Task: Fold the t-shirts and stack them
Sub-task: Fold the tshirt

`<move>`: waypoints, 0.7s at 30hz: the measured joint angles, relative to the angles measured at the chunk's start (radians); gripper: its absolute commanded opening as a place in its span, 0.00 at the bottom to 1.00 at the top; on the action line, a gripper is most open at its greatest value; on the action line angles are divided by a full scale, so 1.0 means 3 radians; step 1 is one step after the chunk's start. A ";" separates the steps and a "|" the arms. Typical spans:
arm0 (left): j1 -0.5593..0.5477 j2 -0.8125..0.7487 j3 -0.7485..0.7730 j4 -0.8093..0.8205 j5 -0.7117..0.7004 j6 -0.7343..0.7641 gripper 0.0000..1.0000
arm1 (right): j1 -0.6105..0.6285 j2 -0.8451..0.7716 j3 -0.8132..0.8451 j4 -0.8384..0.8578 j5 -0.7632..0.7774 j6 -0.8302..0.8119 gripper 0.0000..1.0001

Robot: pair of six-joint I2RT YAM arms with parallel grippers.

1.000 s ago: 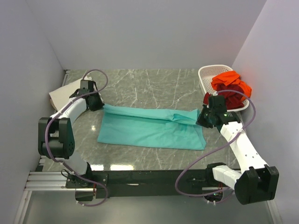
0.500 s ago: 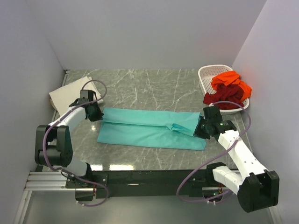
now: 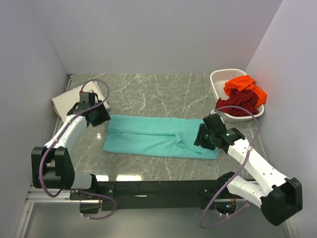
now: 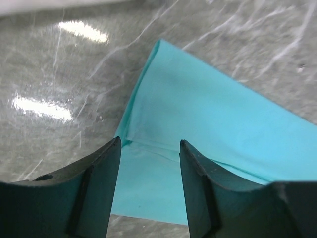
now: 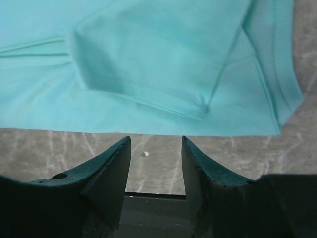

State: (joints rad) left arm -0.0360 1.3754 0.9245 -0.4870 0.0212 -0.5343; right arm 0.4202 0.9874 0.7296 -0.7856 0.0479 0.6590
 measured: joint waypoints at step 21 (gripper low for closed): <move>-0.0354 0.0237 0.0211 0.0178 0.0306 -0.0104 0.56 | 0.0646 0.1376 0.0518 0.0942 -0.0058 -0.0052 0.37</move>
State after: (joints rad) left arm -0.1421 1.4464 0.9878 -0.4335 0.1131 -0.5655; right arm 0.6140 1.4002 0.8848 -0.5030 0.0303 0.6434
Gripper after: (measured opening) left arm 0.557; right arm 0.398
